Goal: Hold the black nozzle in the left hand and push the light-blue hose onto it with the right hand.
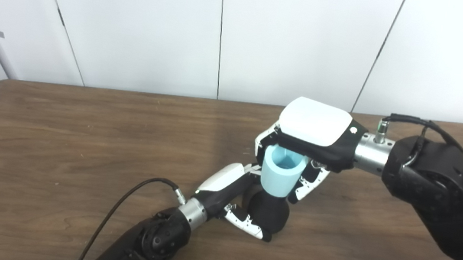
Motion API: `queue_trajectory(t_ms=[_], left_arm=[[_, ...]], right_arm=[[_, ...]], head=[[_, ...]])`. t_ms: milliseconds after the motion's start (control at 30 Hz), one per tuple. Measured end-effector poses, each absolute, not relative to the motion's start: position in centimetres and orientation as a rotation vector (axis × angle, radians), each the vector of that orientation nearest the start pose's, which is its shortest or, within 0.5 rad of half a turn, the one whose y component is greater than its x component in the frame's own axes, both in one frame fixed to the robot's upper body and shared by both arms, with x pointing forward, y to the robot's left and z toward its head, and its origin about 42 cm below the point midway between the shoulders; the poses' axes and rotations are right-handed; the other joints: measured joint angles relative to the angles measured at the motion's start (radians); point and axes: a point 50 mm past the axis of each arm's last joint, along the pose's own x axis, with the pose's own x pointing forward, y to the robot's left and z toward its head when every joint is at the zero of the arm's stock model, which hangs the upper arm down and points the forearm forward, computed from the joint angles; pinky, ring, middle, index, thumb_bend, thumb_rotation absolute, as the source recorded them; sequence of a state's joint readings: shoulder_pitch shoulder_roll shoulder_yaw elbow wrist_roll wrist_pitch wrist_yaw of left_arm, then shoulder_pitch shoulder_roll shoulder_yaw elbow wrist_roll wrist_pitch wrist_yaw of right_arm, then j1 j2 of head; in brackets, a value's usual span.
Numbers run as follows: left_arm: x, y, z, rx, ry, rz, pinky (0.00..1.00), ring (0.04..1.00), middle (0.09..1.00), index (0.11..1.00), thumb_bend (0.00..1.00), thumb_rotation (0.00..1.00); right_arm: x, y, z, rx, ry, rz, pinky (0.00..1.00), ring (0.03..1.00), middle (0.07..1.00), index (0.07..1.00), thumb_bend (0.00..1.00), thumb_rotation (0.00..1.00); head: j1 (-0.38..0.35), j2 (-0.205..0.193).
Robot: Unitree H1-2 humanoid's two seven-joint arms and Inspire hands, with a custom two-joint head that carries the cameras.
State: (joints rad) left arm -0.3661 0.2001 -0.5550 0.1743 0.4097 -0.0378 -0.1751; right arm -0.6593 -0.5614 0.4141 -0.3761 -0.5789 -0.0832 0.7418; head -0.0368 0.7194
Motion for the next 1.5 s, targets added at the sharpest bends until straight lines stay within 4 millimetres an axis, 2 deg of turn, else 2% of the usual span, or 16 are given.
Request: queue_trajectory(t_ms=[233,500,567,800,1500], left_arm=[[35.2,10.7,12.8,0.76,-0.222,-0.731,1.0,0.982,0.814,0.48,0.52,0.07],[35.2,10.5,12.8,0.757,-0.224,-0.733,1.0,0.983,0.821,0.48,0.52,0.06],[35.2,10.5,12.8,0.756,-0.224,-0.733,1.0,0.983,0.821,0.48,0.52,0.06],[35.2,10.5,12.8,0.756,-0.224,-0.733,1.0,0.984,0.819,0.48,0.52,0.06],[35.2,10.7,12.8,0.758,-0.224,-0.731,1.0,0.98,0.816,0.48,0.52,0.06]], right_arm=[[35.7,-18.5,34.4,-1.514,-0.662,0.847,0.29,0.381,0.458,0.536,0.51,0.0],[35.7,-19.3,34.7,-1.505,-0.649,0.827,0.37,0.435,0.477,0.511,0.52,0.0],[35.6,-19.5,34.6,-1.499,-0.647,0.82,0.36,0.426,0.472,0.519,0.52,0.0],[35.7,-19.9,34.7,-1.495,-0.645,0.805,0.23,0.365,0.441,0.534,0.51,0.0],[36.3,-22.5,35.4,-1.551,-0.567,0.733,0.25,0.363,0.455,0.54,0.51,0.0]], head=[[0.0,0.0],[0.0,0.0],[0.0,0.002],[0.0,0.002],[0.0,0.005]])
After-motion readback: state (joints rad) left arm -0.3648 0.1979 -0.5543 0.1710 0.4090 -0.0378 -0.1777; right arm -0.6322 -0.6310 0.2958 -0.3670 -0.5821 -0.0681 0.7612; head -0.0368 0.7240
